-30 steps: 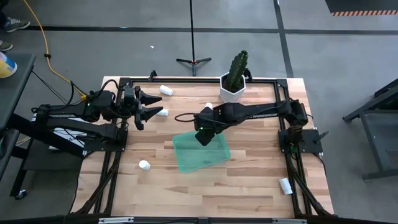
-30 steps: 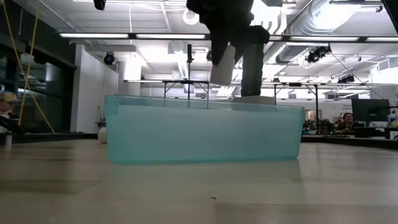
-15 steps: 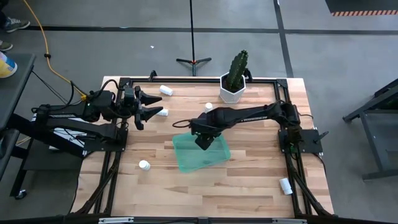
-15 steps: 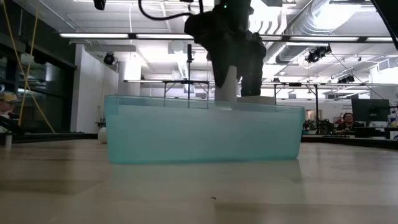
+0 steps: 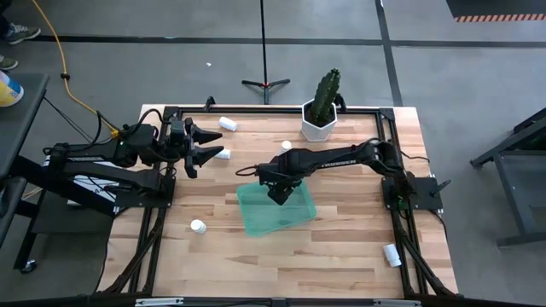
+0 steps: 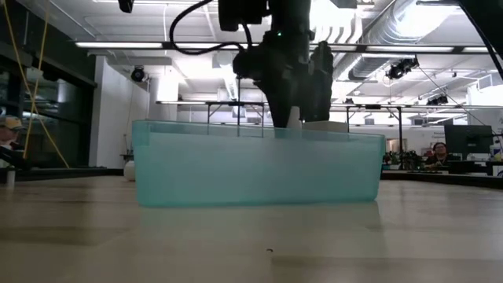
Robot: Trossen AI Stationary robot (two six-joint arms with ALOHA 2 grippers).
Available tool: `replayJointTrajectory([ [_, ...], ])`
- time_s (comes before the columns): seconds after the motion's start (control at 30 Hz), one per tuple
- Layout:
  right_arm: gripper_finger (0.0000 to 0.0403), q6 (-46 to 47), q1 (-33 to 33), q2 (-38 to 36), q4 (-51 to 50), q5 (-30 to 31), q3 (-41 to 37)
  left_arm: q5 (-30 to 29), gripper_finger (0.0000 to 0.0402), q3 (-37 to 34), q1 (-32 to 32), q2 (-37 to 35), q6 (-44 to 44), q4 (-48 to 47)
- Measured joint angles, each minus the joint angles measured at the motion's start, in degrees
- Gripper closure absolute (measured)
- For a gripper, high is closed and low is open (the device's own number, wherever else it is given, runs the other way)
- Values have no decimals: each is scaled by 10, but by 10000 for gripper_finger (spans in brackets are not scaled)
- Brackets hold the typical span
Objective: Pick and place pill bottles into a basket
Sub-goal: Put the white pill bottle into the green bin
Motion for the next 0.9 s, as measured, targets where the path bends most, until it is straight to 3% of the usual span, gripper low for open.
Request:
replayJointTrajectory([
  [0.9,234,6,1,40,3,11,0,-1,140,0,0,0,0,0],
])
